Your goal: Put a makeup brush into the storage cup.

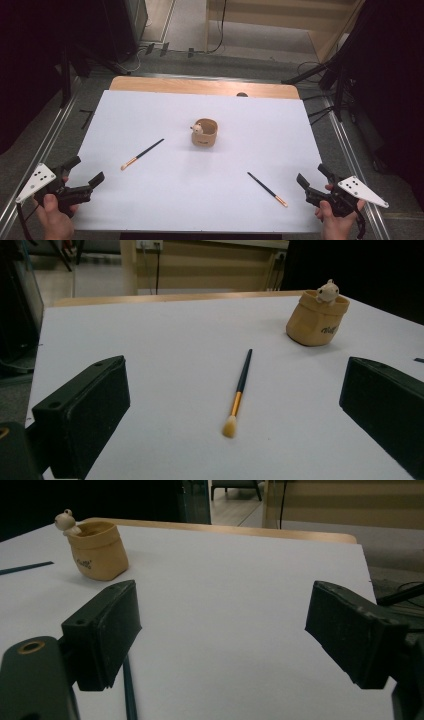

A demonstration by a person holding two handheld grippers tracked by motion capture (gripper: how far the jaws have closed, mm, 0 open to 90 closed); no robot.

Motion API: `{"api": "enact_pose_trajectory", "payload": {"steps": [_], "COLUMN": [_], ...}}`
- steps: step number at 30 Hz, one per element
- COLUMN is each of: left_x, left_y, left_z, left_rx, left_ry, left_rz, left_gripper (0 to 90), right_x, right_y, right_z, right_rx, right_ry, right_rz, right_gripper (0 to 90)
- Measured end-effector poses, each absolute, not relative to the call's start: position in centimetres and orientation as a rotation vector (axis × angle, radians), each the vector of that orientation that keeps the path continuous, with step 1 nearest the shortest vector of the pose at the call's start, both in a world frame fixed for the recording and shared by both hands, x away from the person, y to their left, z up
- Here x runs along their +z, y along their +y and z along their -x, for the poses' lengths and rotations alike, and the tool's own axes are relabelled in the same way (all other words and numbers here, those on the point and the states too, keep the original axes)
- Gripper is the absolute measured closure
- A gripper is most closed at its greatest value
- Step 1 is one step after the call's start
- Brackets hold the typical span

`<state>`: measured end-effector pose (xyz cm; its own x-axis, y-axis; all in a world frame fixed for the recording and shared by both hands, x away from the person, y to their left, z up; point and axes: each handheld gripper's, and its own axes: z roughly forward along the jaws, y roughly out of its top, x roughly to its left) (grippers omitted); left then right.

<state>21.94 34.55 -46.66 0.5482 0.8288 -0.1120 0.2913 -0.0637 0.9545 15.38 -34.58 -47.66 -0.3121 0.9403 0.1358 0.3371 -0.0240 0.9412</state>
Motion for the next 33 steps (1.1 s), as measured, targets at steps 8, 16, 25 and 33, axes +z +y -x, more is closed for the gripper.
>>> {"api": "enact_pose_trajectory", "payload": {"steps": [8, 16, 25, 33], "left_x": [-46.8, -47.0, -47.0, -47.2], "left_y": [34.1, 34.3, 34.5, 34.0], "left_z": [-22.3, -22.1, -22.1, -22.5], "left_rx": [0.580, 0.574, 0.562, 0.564], "left_ry": [0.970, 0.961, 0.952, 0.945], "left_rz": [-1.626, -1.638, -1.635, -1.658], "left_gripper": [0.0, 0.0, 0.0, 0.0], "right_x": [-47.1, -45.6, -44.9, -44.9], "right_y": [-34.6, -33.4, -31.1, -29.4], "right_z": [-15.4, -15.4, -16.4, -18.1], "right_rx": [1.384, 1.357, 1.343, 1.274], "right_ry": [1.693, 1.723, 1.782, 1.887], "right_rz": [-1.348, -1.299, -1.262, -1.274], "right_gripper": [13.8, 14.2, 14.5, 16.9]}}
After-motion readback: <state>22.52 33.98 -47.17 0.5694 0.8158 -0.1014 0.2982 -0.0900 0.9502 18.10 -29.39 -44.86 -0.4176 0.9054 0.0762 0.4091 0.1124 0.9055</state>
